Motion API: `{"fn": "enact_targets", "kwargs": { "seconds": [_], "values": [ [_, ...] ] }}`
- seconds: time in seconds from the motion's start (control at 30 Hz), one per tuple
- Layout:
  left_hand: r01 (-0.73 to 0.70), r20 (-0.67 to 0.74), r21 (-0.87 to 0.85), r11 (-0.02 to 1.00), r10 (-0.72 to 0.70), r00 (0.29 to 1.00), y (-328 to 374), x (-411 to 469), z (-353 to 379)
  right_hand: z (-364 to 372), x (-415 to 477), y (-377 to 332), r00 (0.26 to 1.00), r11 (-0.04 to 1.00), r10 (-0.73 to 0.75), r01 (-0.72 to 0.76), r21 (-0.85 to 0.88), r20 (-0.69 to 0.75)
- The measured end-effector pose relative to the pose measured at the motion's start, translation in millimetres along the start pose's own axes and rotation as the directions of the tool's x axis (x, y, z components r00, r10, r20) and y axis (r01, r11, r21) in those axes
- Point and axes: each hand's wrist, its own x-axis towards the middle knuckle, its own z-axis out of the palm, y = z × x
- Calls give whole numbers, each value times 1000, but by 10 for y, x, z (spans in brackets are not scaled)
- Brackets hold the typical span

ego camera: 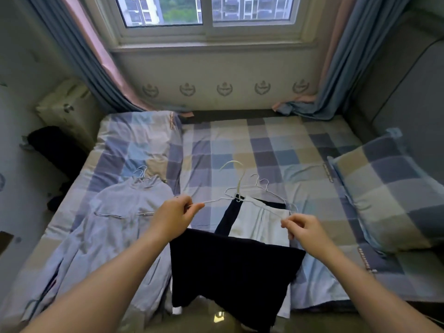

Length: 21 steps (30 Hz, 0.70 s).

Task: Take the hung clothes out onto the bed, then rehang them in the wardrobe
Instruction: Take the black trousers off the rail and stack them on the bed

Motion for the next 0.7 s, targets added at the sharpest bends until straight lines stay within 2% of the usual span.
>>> {"fn": "enact_targets", "kwargs": {
  "seconds": [0.2,0.33,0.47,0.57,0.7],
  "values": [
    [107,55,4,994,-107,993,144,608,530,-154,676,416,993,992,115,-115,-43,-4],
    [148,67,20,989,-149,987,71,966,885,-150,1107,638,991,965,134,-135,-226,-18],
    [176,102,212,961,-201,974,-69,1262,1307,-25,1504,901,976,877,206,-217,-428,-73],
    [195,144,323,926,-252,957,-282,1462,1705,168,1779,1213,964,854,247,-264,-449,-97],
    [310,239,125,943,-332,913,-647,1750,2285,453,2195,1597,953,854,281,-303,-423,-115]
  ]
}}
